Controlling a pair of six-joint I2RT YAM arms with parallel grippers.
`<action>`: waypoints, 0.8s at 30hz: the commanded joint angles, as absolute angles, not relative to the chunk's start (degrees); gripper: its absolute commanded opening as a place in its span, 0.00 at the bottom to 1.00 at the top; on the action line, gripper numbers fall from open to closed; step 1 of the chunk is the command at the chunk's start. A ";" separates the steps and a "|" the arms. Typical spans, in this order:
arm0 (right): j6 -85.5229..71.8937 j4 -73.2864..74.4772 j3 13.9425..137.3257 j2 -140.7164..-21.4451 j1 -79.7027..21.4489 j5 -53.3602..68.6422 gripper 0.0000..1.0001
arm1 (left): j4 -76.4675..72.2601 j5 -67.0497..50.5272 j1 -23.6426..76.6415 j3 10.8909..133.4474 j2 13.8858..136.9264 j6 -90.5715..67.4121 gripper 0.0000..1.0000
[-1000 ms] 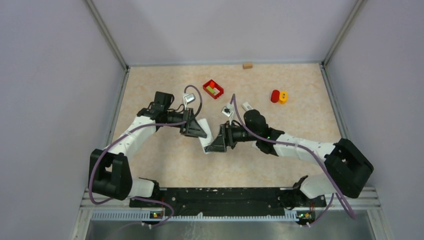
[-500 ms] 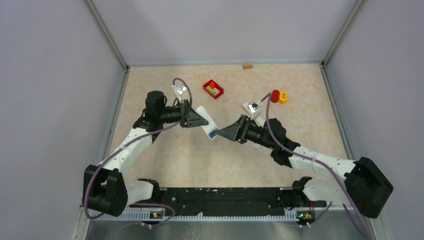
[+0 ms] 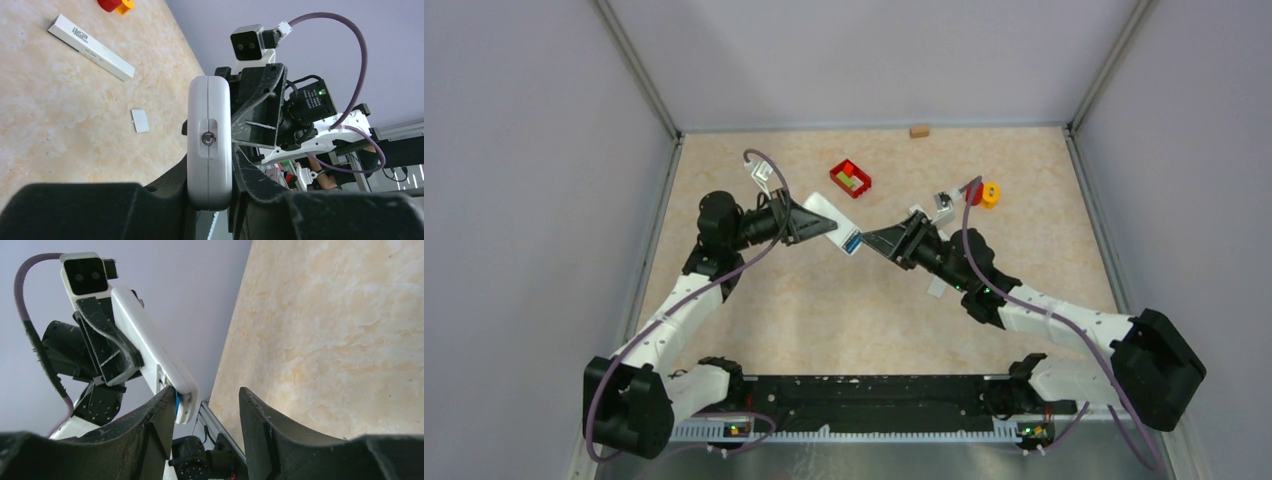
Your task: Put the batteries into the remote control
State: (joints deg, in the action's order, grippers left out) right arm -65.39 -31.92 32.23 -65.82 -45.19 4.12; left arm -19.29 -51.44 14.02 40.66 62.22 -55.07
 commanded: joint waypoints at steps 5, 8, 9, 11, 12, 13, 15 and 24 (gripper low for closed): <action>-66.12 -43.16 34.83 -70.18 -44.74 6.68 0.51 | -24.49 -50.70 13.89 40.49 61.04 -57.04 0.00; -67.00 -45.21 34.37 -70.78 -44.78 6.46 0.50 | -24.65 -50.81 13.89 40.55 61.36 -57.49 0.00; -67.05 -45.10 34.43 -70.98 -44.80 6.37 0.49 | -24.83 -51.04 13.89 40.55 61.50 -57.67 0.00; -67.08 -44.73 34.48 -71.17 -44.78 5.97 0.45 | -25.27 -51.31 13.89 40.57 61.78 -58.04 0.00; -67.21 -44.43 34.52 -71.19 -44.75 5.58 0.43 | -25.52 -51.28 13.89 40.41 61.78 -58.23 0.00; -67.38 -43.94 34.51 -71.27 -44.78 5.19 0.39 | -25.88 -51.25 13.89 40.32 61.71 -58.49 0.00; -67.73 -43.35 34.47 -71.36 -44.69 4.28 0.36 | -26.42 -51.36 13.89 40.24 61.60 -58.62 0.00; -71.47 -40.28 36.04 -74.05 -44.74 3.67 0.30 | -32.94 -54.11 13.97 38.25 60.52 -60.00 0.00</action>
